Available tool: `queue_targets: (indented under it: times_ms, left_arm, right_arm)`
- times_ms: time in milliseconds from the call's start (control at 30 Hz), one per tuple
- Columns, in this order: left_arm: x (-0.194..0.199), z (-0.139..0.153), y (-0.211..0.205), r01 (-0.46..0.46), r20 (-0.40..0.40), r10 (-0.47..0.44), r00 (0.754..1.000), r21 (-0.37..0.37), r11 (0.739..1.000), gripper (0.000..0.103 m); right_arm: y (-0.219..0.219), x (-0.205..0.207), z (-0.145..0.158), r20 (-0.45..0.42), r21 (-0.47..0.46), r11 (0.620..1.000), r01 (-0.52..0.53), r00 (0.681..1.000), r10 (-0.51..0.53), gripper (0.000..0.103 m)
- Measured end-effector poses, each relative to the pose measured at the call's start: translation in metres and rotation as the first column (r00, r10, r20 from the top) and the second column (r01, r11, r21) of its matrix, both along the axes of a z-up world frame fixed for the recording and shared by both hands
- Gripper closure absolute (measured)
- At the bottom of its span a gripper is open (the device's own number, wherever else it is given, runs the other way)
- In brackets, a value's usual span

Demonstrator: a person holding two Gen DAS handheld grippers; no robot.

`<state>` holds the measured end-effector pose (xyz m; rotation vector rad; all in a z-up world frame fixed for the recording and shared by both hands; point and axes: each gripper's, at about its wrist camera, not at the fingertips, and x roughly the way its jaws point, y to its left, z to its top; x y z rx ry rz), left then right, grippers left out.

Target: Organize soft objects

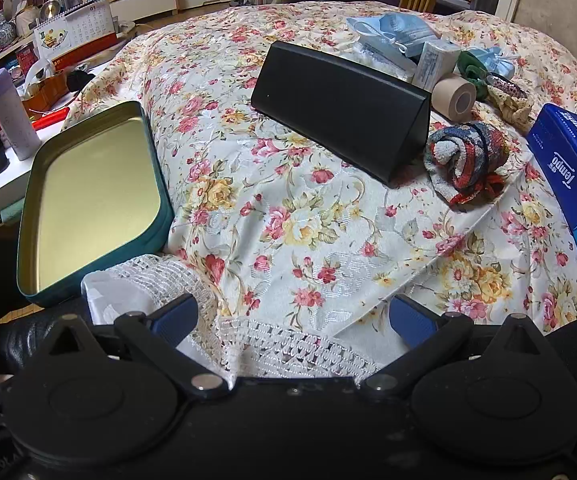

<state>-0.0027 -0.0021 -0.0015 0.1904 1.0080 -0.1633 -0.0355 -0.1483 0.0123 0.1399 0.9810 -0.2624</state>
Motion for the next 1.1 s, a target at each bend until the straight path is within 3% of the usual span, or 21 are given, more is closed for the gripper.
queue_targets:
  times_ms: [767, 1100]
  left_arm:
    - [0.009, 0.002, 0.01, -0.054, -0.004, 0.054, 0.999, -0.018, 0.998, 0.003]
    - [0.036, 0.004, 0.03, -0.125, 0.013, 0.125, 0.992, -0.021, 0.992, 0.004]
  right_arm:
    - [0.013, 0.002, 0.005, 0.0, 0.001, 0.999, -0.038, 0.999, 0.038, 0.001]
    - [0.041, 0.027, 0.034, 0.033, -0.017, 0.996, -0.091, 0.995, 0.091, 0.001]
